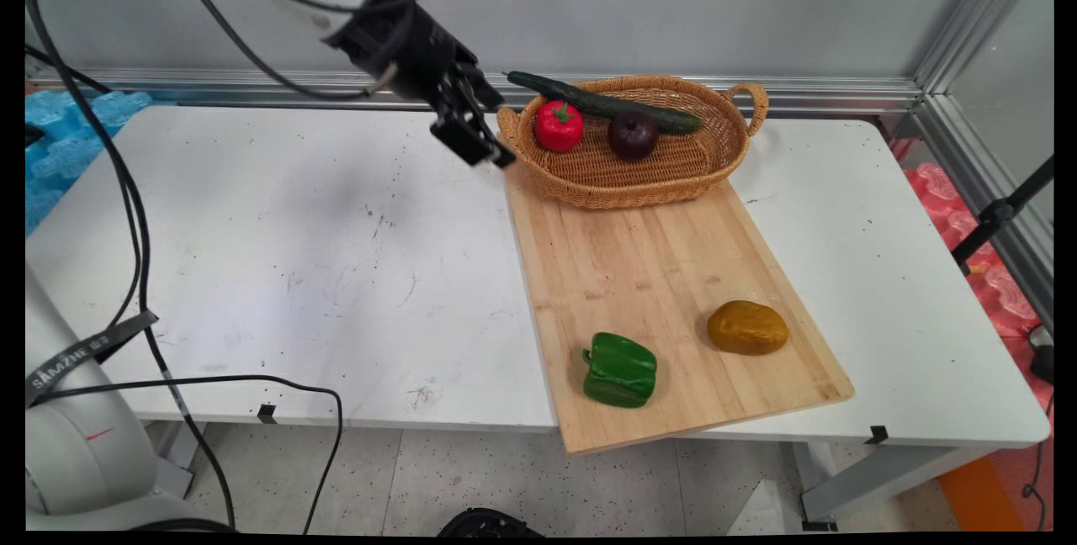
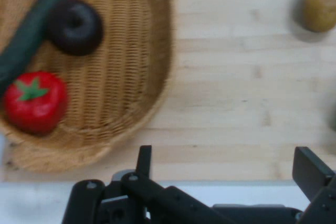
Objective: Pick up the cucumber from the vegetable basket
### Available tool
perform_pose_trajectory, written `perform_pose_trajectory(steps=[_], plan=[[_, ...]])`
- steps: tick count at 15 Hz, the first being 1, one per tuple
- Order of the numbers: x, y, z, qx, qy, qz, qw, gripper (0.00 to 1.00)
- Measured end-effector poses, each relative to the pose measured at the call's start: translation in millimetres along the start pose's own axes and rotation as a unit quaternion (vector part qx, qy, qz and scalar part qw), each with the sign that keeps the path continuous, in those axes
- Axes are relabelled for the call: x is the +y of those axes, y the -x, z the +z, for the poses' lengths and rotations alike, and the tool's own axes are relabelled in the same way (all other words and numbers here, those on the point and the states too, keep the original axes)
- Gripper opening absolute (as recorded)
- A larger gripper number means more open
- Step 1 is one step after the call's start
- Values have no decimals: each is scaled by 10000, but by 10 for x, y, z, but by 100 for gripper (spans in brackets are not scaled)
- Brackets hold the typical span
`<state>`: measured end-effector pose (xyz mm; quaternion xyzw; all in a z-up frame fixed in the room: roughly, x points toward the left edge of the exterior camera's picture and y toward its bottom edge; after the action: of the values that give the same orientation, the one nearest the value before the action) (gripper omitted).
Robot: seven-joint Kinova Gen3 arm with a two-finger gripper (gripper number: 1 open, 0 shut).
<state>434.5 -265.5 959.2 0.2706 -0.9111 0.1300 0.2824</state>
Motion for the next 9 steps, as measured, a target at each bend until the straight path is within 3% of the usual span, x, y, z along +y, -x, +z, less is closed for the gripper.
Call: perform_pose_trajectory(steps=[5, 9], plan=[[-357, -5, -78, 119, -323, -330, 9989, 100], [-622, -86, 4, 184, -589, -254, 9978, 100]])
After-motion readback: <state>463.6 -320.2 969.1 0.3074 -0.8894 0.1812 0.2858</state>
